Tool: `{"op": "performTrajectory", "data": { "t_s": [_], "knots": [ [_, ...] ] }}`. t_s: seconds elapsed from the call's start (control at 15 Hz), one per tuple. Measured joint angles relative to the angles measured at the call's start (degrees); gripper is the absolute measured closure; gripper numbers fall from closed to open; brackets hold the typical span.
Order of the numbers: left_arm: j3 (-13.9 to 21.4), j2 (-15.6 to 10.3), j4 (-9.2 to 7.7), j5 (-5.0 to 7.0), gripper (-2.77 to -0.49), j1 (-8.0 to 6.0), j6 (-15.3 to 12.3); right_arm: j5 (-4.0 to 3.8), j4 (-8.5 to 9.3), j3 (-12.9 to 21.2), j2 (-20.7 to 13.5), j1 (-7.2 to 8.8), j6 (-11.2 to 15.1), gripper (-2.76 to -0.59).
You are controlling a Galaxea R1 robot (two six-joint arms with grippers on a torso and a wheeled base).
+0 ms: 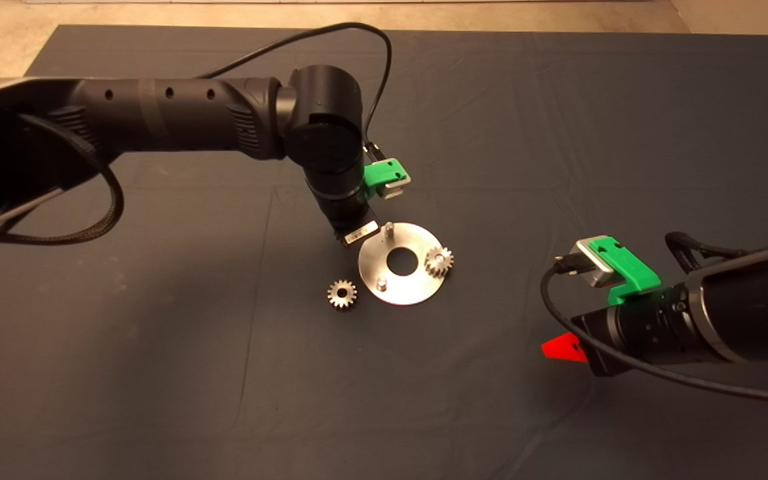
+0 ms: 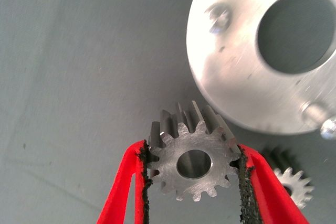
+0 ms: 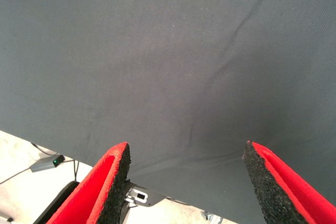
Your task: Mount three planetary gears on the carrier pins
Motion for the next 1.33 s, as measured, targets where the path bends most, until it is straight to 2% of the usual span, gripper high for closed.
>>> {"op": "performTrajectory", "data": {
  "t_s": [0.13,0.27,0.47,0.67,0.73,0.87,0.93,1.13,1.2,1.33],
  "knots": [
    [-1.5,1.8,-0.27,-0.04,-0.78,-0.58,0.2,-0.07,0.01,0.0,0.0,0.00,0.0,-1.60],
    [-3.6,3.6,-0.24,-0.11,-0.78,-1.93,0.8,-0.05,0.01,0.0,0.0,0.00,0.0,-1.60],
    [-3.9,4.0,-0.94,-0.35,-0.78,-3.53,0.9,-0.10,0.03,0.0,0.0,0.00,0.0,-1.60],
    [-4.2,4.0,-1.84,-2.06,-0.78,-3.54,0.9,-0.05,0.15,0.0,0.0,0.00,0.0,-1.60],
    [-4.2,4.0,-2.19,-3.15,-0.78,-3.54,0.9,-0.05,0.18,0.0,0.0,0.00,0.0,-1.60],
    [-4.2,4.5,-3.58,-6.30,-0.78,-3.54,0.9,-0.01,0.31,0.0,0.0,0.00,0.0,-1.60],
    [-4.4,4.8,-4.24,-7.09,-0.78,-3.54,0.9,-0.02,0.35,0.0,0.0,0.00,0.0,-1.60],
    [-6.1,5.2,-4.41,-7.87,-0.78,-3.54,1.3,-0.02,0.37,0.0,0.0,0.00,0.0,-1.60],
    [-7.1,5.5,-4.33,-8.47,-0.78,-3.54,1.8,-0.02,0.37,0.0,0.0,0.00,0.0,-1.60],
    [-8.8,6.7,-4.33,-8.84,-0.78,-3.53,2.4,-0.02,0.37,0.1,0.0,0.00,0.0,-1.60]
  ]
}}
